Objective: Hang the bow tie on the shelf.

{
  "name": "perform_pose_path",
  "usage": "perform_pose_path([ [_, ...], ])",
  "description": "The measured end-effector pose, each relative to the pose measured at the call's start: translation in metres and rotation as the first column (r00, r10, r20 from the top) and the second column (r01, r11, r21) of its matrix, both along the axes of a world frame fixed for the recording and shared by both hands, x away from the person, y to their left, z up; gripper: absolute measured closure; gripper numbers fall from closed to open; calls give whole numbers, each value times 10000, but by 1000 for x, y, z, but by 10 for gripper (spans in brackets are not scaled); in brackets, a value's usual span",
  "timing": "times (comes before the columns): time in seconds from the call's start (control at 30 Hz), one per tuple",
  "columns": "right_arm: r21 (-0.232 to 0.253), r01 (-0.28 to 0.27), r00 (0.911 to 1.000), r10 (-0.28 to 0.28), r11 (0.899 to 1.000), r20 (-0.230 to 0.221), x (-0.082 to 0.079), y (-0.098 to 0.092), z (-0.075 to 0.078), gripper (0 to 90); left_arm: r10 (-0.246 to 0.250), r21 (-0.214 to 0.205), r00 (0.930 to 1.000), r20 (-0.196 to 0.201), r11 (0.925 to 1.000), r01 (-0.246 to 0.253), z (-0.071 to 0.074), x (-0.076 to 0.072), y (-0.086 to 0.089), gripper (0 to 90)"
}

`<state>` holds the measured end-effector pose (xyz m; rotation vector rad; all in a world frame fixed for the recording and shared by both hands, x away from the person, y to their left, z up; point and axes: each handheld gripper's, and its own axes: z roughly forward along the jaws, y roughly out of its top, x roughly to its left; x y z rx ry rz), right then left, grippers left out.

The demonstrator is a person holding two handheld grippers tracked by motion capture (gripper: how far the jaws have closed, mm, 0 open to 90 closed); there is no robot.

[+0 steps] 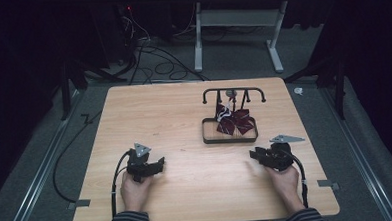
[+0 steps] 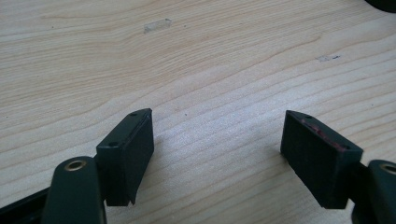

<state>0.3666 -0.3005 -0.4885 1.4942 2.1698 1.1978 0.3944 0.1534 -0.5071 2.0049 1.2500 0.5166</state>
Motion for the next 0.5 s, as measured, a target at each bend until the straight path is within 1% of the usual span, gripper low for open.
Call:
perform_pose_path([
  [0.07,-144,26,9999,-24,9999,116,1,2,-3,610,0,3,10000,2,10000,0,0,0,0,262],
  [0.1,-225,73,9999,-71,9997,98,1,3,-4,606,1,0,10000,1,10000,-1,0,0,0,262],
  [0.27,-924,168,9994,-139,9956,317,2,9,-12,557,0,2,10000,1,10000,0,0,0,0,262],
  [0.3,-1036,218,9995,-191,9944,271,2,10,-13,557,0,0,10000,1,10000,0,0,0,0,262],
  [0.33,-1291,271,9988,-215,9913,444,2,12,-13,557,-2,5,10000,0,10000,2,0,0,0,262],
  [0.37,-1528,334,9983,-257,9877,520,2,15,-13,554,0,5,10000,2,10000,0,0,0,0,262],
  [0.43,-1863,267,9979,-153,9821,622,1,18,-13,530,1,13,10000,4,10000,-1,0,0,0,262],
  [0.47,-2120,210,9976,-66,9770,684,0,21,-13,514,1,13,10000,4,10000,-1,0,0,0,262],
  [0.5,-2263,196,9972,-28,9739,741,0,23,-13,507,1,15,10000,6,10000,-1,0,0,0,262],
])
